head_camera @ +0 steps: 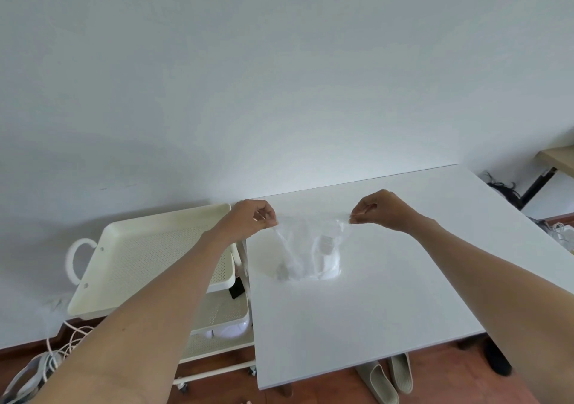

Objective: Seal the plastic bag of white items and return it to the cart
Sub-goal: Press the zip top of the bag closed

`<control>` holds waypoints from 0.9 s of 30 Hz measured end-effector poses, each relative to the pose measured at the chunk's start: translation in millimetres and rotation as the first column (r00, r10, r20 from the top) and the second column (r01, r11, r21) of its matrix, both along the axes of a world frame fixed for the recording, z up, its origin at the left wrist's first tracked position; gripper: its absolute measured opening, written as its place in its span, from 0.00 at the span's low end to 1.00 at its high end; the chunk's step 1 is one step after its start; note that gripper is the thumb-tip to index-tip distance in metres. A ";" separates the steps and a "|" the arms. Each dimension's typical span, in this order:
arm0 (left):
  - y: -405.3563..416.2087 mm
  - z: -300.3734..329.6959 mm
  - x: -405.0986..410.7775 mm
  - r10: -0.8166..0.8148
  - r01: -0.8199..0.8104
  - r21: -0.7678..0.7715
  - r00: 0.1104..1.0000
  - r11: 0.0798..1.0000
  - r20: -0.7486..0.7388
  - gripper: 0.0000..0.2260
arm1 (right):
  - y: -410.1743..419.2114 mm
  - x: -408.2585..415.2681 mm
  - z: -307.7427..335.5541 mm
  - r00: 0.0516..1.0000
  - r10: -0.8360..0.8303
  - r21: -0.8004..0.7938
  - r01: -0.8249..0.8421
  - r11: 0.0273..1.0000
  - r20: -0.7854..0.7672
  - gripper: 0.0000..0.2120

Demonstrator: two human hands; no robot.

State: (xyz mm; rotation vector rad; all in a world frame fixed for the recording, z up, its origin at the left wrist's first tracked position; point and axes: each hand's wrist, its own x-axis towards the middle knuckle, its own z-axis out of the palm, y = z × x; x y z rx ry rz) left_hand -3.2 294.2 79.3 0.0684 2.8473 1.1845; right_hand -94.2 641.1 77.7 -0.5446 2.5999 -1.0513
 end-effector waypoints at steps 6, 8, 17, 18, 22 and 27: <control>-3.3 12.0 -3.4 -0.016 0.022 -0.106 0.998 0.994 0.059 0.09 | 6.2 -2.4 14.3 1.000 0.027 0.071 -0.027 0.997 -0.001 0.11; -6.7 23.8 -7.3 -0.022 0.029 -0.139 0.998 0.990 0.052 0.12 | 6.5 -4.2 22.9 0.999 0.038 0.081 -0.035 0.996 -0.026 0.14; 0.7 43.7 -14.5 0.053 -0.048 0.072 0.997 0.996 -0.061 0.02 | 4.3 -9.5 39.9 1.000 0.009 0.004 -0.009 1.000 -0.022 0.08; 2.9 38.6 -13.2 0.050 -0.048 0.037 0.997 0.998 -0.055 0.02 | 3.9 -7.3 36.0 1.000 0.007 0.001 -0.007 1.000 -0.013 0.06; 9.2 17.3 -6.1 -0.007 0.008 -0.134 1.000 0.991 0.003 0.02 | 2.2 0.2 19.9 0.999 -0.023 0.023 0.024 0.999 -0.036 0.05; 14.4 17.1 -4.5 0.095 -0.103 -0.064 0.989 0.993 -0.114 0.02 | 4.3 1.6 16.1 0.991 -0.066 -0.008 0.066 0.998 -0.116 0.04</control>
